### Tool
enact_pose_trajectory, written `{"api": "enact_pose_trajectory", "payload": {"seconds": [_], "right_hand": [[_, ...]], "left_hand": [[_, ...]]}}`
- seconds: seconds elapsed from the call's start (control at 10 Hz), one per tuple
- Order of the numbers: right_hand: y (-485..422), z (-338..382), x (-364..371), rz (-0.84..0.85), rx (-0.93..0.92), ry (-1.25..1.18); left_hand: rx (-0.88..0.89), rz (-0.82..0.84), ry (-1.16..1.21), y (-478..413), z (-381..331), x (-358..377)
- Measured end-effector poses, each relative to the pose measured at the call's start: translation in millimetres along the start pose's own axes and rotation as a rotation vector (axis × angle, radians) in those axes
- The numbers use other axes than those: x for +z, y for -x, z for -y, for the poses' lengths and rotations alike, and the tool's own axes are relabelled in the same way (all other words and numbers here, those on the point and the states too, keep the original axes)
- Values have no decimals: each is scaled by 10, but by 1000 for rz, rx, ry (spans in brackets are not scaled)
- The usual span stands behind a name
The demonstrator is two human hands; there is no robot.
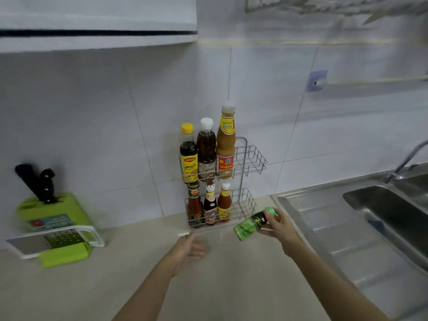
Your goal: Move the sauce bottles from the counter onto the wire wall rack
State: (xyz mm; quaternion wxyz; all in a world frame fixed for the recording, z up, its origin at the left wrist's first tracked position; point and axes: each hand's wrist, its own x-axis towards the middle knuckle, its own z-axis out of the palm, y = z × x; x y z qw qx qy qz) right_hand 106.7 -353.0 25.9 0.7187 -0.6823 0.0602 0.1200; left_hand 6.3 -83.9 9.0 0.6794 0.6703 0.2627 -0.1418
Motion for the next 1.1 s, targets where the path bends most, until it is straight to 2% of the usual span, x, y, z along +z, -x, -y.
{"api": "enact_pose_trajectory", "payload": {"seconds": [0.2, 0.4, 0.5, 0.6, 0.8, 0.9, 1.0, 1.1], "right_hand": [[-541, -7, -26, -206, -87, 5], [-855, 60, 253, -311, -137, -24], [-913, 77, 409, -295, -148, 49], [-938, 72, 570, -182, -196, 272], [-904, -52, 707, -10, -313, 626], [-892, -80, 731, 11, -323, 669], [-939, -58, 740, 68, -257, 729], [-853, -46, 636, 116, -192, 894]], "left_hand": [[50, -386, 115, -463, 102, -268], [53, -482, 202, -721, 14, -324], [94, -438, 268, -753, -41, -271], [162, -324, 280, -753, -127, -139], [278, -363, 53, -765, -39, -23], [297, -357, 22, -716, -38, -4], [312, -342, -47, -635, -85, -12], [272, -287, -193, -493, -137, -10]]}}
